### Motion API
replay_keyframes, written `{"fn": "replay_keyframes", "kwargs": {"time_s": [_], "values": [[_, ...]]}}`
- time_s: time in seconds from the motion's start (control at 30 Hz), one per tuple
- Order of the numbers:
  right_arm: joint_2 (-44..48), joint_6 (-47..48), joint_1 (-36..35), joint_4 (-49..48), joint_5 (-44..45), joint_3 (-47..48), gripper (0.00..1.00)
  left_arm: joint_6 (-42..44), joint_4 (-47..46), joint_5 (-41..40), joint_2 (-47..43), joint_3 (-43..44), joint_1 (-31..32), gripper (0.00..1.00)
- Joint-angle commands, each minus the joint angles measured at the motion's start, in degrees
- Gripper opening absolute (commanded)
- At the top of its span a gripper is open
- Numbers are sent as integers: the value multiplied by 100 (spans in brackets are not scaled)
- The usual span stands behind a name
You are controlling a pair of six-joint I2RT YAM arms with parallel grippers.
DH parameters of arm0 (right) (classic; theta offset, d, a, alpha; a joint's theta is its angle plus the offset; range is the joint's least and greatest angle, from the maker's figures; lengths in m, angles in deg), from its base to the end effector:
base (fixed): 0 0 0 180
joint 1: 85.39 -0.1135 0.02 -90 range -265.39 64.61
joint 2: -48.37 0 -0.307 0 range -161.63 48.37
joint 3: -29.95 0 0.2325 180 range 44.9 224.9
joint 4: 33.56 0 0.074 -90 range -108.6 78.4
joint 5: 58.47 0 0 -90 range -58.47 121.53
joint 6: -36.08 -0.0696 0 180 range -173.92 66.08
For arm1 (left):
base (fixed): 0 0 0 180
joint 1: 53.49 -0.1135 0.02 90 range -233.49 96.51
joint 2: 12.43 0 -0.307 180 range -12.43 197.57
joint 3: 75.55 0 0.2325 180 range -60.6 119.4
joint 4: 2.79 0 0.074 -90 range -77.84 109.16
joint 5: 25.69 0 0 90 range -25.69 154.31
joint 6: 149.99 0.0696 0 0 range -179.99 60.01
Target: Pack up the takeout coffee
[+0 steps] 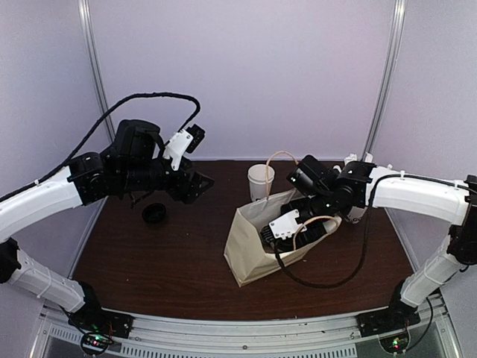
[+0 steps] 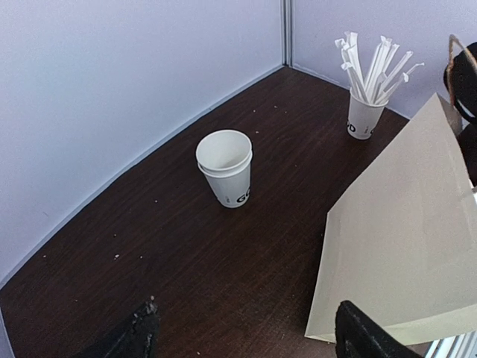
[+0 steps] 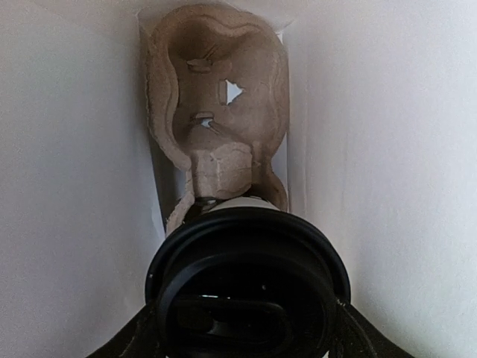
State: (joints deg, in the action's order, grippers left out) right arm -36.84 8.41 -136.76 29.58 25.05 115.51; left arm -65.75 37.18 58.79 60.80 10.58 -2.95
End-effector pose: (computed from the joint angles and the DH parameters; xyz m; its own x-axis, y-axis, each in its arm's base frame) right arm 0.1764 0.2333 0.2935 0.4581 -0.8363 -0.3012 -0.8671 -0.3460 -0.3584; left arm 0.1867 -0.2163 0.3941 -0.3594 0.2795 -0.8903 0.6814 0.7305 -0.0458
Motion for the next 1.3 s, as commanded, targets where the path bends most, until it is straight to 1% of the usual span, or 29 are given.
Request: {"fn": "replay_keyframes", "kwargs": {"time_s": [0.0, 0.13, 0.3, 0.43, 0.67, 0.77, 0.9, 1.0, 1.1, 1.27], "values": [[-632, -193, 248, 343, -248, 179, 52, -147, -314, 11, -217, -76, -53, 82], [-1081, -213, 435, 622, -454, 441, 51, -210, -281, 9, -324, -69, -53, 82], [-1794, -294, 708, 1385, -838, 1078, 51, -232, -194, -37, -445, -52, -55, 82], [-2297, -332, 765, 1747, -778, 1343, 49, -299, -173, 9, -488, -21, -53, 82], [-2554, -433, 734, 1681, -398, 1168, 50, -337, -49, 44, -598, -25, -56, 82], [-2700, -613, 727, 1474, -59, 994, 50, -390, -15, 125, -581, -27, -54, 82], [-2889, -869, 727, 1220, 146, 995, 51, -447, -7, 252, -565, -10, -53, 82], [-2843, -1117, 721, 1014, 419, 1118, 51, -468, 2, 312, -558, 33, -55, 82], [-2814, -1389, 601, 977, 887, 1322, 52, -474, 61, 332, -487, 137, -53, 82], [-2788, -1716, 454, 931, 963, 1234, 54, -459, 102, 356, -374, 230, -53, 82]]}}
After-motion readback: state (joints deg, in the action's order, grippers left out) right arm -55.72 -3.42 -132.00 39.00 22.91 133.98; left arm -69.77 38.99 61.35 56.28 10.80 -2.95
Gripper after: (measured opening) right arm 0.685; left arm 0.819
